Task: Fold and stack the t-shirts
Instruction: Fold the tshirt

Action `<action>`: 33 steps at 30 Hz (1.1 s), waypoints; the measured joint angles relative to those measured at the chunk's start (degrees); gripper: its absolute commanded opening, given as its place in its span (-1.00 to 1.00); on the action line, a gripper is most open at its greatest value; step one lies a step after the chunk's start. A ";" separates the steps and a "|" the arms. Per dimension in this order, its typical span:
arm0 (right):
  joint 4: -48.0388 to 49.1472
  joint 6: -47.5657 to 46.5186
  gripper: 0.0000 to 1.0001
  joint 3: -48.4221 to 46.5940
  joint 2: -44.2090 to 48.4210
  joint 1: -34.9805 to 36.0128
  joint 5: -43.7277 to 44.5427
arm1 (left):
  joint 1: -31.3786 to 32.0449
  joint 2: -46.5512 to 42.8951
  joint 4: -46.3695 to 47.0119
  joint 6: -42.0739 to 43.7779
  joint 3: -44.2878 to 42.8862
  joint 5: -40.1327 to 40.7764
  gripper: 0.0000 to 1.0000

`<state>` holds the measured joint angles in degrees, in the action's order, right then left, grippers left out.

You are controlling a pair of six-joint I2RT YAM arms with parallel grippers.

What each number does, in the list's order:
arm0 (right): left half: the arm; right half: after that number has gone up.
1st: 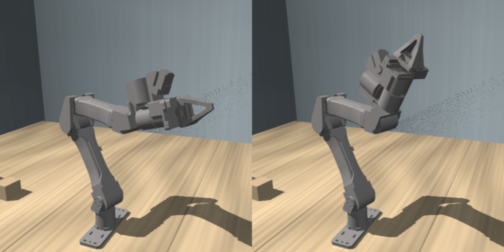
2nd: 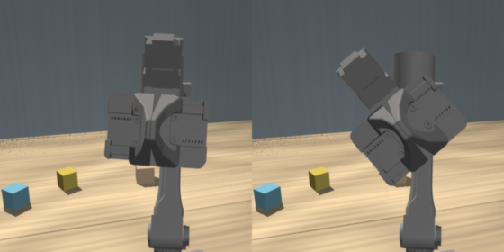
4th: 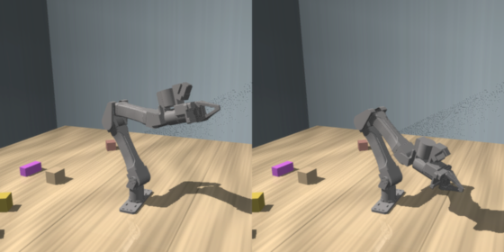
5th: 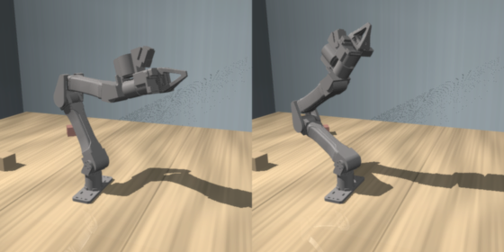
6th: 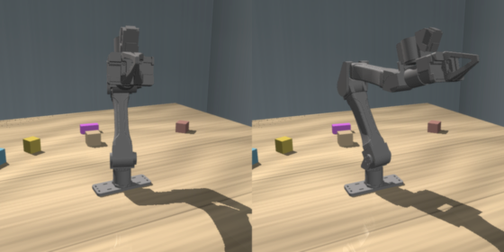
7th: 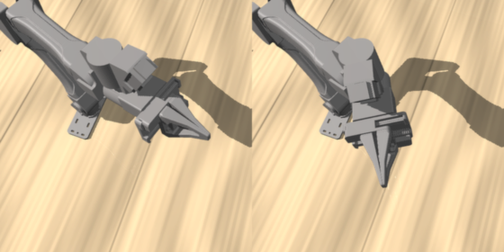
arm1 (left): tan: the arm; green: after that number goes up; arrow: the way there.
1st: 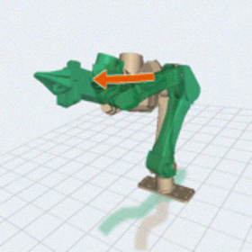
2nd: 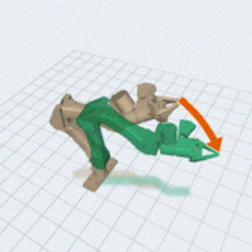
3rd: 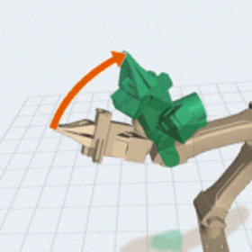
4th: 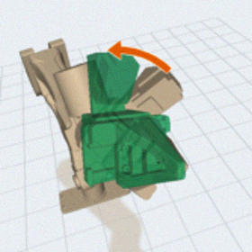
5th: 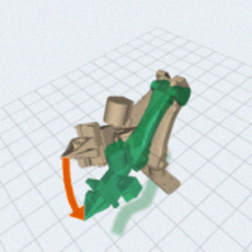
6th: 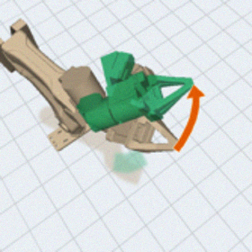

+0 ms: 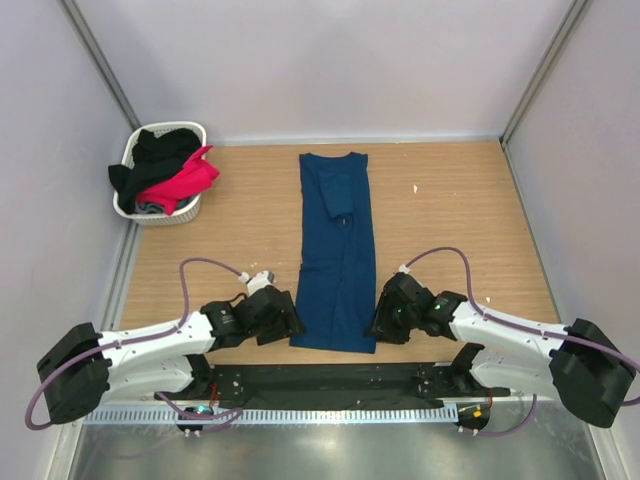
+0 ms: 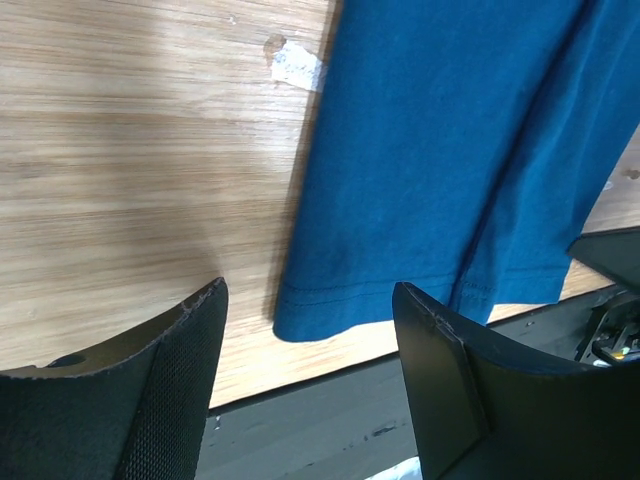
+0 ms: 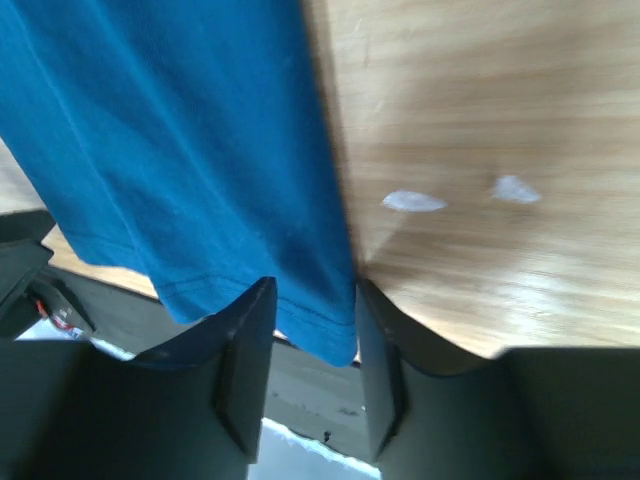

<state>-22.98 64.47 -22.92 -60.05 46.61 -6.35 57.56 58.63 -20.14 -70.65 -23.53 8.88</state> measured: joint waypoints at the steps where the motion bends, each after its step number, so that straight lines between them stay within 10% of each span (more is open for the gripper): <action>1: 0.63 0.46 -0.20 0.13 -0.52 0.72 -0.04 | 0.00 0.26 0.33 -0.07 0.00 -0.07 0.35; 18: -7.13 -2.45 -0.78 -2.99 -3.69 2.08 1.51 | 8.63 4.22 5.64 -10.49 1.05 1.86 -0.20; 27: -13.05 -4.98 -0.01 -5.51 -3.74 2.08 3.80 | 11.08 4.92 6.88 -15.23 1.40 3.63 -0.22; 33: -16.48 -5.62 -0.02 -6.73 0.02 2.08 4.26 | 12.66 2.69 6.91 -17.77 3.13 4.20 -0.24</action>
<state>-39.46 58.85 -29.65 -60.03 48.69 -2.09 70.22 61.32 -13.23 -88.42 -20.40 13.08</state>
